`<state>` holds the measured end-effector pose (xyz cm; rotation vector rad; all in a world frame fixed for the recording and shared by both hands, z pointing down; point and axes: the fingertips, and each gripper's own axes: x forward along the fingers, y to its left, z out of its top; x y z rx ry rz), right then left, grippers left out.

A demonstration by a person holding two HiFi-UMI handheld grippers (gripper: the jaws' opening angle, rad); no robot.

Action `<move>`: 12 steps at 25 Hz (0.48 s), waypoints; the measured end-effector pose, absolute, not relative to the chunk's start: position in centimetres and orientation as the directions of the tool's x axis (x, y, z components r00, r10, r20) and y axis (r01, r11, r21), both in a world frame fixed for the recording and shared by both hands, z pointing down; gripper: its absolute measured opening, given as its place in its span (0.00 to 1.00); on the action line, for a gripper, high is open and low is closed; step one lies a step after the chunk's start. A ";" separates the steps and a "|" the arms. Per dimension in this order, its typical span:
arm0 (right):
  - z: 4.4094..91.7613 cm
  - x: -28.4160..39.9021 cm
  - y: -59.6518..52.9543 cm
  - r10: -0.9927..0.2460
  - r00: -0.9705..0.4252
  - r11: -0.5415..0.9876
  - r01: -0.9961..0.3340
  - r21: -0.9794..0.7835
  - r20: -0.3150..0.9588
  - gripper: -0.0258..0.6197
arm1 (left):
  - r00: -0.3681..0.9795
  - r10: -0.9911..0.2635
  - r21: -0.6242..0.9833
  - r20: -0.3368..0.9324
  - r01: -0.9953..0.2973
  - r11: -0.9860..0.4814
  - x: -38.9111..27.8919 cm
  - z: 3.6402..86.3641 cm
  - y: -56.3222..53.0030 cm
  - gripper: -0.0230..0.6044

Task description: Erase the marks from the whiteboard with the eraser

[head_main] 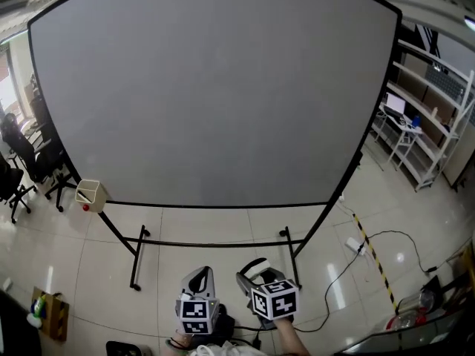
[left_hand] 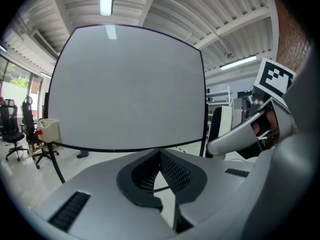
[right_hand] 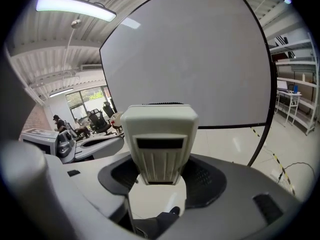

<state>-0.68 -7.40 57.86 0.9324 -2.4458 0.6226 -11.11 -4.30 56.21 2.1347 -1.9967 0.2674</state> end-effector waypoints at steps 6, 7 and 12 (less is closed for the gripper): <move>58.0 -1.1 -0.7 -0.442 -0.742 0.680 -0.643 -0.351 0.504 0.47 | 0.039 -0.958 0.045 0.283 -0.999 -0.028 -10.2 56.1 3.1 0.04; 57.9 -1.3 0.1 -0.438 -0.746 0.685 -0.639 -0.351 0.502 0.47 | 0.034 -0.960 0.047 0.277 -0.999 -0.022 -10.3 55.8 3.8 0.04; 58.6 -2.7 4.1 -0.448 -0.727 0.703 -0.646 -0.298 0.520 0.47 | 0.048 -0.965 0.044 0.257 -0.998 -0.038 -11.1 55.4 6.2 0.04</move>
